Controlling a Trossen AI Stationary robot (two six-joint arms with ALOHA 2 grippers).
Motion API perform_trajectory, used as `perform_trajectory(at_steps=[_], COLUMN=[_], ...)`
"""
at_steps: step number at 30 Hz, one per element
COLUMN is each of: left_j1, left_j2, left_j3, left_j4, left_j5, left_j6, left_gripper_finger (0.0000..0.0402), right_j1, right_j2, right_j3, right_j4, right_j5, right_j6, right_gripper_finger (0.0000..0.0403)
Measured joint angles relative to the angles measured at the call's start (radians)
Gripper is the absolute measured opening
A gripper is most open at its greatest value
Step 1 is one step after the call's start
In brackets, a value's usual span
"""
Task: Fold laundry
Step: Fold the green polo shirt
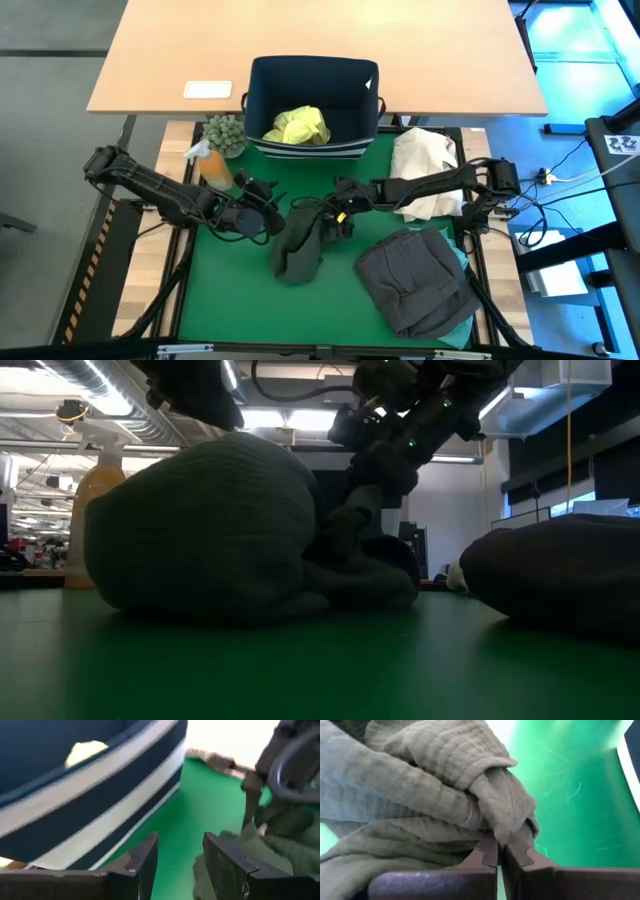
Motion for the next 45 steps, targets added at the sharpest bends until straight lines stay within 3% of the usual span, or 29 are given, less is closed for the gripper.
perform_trajectory(at_steps=[10,17,25,29,35,42,45], left_j1=[0.024,0.023,0.025,0.026,0.025,0.016,0.016], left_j2=[0.078,0.087,0.087,0.087,0.087,0.087,0.087], left_j3=[0.0,0.0,0.0,0.0,0.0,0.0,0.0], left_j4=[-0.005,-0.01,-0.006,0.0,0.051,0.084,0.087], left_j5=[0.045,0.16,0.146,0.147,0.257,0.289,0.387], left_j6=[0.001,0.002,0.155,0.151,0.151,0.173,0.208], left_gripper_finger=[0.015,0.015,0.015,0.015,0.015,0.015,0.015], right_j1=[0.006,0.006,0.006,0.006,0.005,0.005,0.005], right_j2=[0.0,0.0,0.0,0.0,0.0,0.0,-0.001], right_j3=[0.0,0.0,0.0,0.0,0.0,0.0,0.0], right_j4=[0.0,0.007,0.101,0.122,0.123,0.134,0.145], right_j5=[-0.011,0.017,0.018,0.018,0.119,0.12,0.111], right_j6=[0.076,0.128,0.127,0.126,0.125,0.127,0.128], right_gripper_finger=[0.0034,0.0034,0.0033,0.0033,0.0033,0.0033,0.0033])
